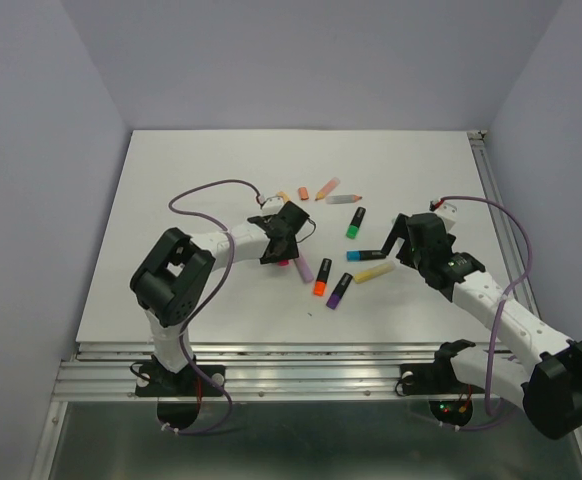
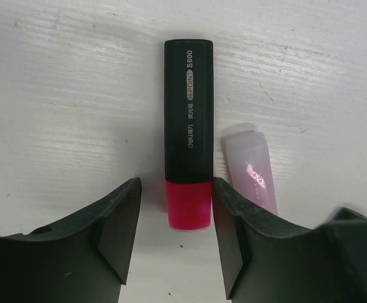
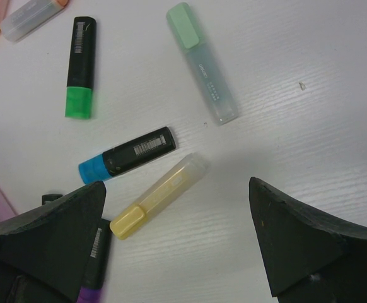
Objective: Open the pen caps
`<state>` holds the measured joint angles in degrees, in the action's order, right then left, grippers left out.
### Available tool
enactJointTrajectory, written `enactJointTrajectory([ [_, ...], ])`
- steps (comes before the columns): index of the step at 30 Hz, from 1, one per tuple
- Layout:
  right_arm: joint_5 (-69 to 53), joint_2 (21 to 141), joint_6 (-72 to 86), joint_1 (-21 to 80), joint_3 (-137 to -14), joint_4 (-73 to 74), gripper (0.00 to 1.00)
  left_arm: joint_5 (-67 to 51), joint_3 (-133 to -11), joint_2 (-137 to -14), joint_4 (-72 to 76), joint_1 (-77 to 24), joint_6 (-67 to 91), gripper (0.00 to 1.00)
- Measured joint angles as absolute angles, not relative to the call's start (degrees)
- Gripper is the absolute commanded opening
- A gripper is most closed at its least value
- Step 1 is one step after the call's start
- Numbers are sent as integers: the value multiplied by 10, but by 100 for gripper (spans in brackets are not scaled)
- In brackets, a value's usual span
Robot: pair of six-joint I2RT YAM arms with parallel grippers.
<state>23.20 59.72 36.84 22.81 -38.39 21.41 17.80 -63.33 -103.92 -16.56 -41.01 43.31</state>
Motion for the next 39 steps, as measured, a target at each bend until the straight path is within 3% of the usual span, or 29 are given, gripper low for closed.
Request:
enactJointTrajectory([
  [10, 236, 591, 368, 228, -376, 212, 100, 199, -647, -1059, -173, -417, 422, 47],
  [14, 237, 585, 368, 228, -374, 212, 100, 202, -637, -1061, -166, -421, 420, 28],
  [18, 239, 578, 368, 228, -374, 212, 100, 206, -634, -1067, -160, -425, 416, 18],
  [21, 240, 575, 368, 228, -374, 212, 100, 211, -627, -1064, -154, -427, 414, 0],
  [31, 137, 515, 336, 228, -365, 169, 100, 220, -568, -987, -152, -430, 439, 0],
  [39, 4, 472, 351, 228, -365, 57, 100, 241, -527, -805, -145, -435, 393, 0],
])
